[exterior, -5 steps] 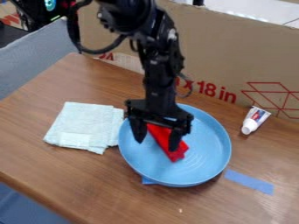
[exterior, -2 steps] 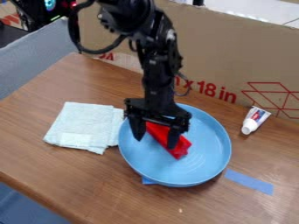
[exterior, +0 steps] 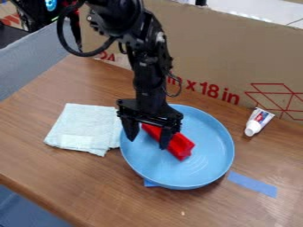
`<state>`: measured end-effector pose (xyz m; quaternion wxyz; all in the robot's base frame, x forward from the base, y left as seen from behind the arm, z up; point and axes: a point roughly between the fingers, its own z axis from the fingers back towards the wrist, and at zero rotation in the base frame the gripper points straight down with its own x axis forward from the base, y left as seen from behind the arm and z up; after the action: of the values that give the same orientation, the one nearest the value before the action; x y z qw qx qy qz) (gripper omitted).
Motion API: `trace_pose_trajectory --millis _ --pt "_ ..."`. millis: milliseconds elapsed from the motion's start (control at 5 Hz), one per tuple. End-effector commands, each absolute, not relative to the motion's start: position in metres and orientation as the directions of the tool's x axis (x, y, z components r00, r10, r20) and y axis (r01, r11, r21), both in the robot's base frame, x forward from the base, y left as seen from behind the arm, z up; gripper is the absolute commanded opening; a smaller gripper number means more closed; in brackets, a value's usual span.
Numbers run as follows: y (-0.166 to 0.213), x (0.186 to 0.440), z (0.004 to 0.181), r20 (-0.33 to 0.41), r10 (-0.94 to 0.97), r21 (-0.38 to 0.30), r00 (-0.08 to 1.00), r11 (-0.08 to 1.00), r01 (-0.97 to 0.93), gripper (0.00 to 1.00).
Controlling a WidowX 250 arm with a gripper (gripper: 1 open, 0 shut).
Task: Move the red object from the cloth to the blue plate
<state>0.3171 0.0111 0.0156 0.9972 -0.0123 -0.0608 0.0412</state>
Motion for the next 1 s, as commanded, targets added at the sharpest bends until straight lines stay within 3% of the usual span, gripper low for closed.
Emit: trace_pose_trajectory --millis 0,200,400,600,800 --pt "0.023 0.327 0.036 0.210 0.103 -0.028 0.972 0.995 -0.099 1.00" --pt "0.026 0.309 0.033 0.215 0.110 -0.038 0.970 0.994 -0.104 1.00" --pt "0.045 0.313 0.021 0.228 0.118 -0.037 0.967 0.993 -0.113 1.00" --pt "0.052 0.298 0.019 0.210 0.127 -0.027 0.969 0.992 -0.124 0.00" --pt "0.040 0.303 0.031 0.201 0.126 -0.045 0.971 0.992 -0.119 0.00"
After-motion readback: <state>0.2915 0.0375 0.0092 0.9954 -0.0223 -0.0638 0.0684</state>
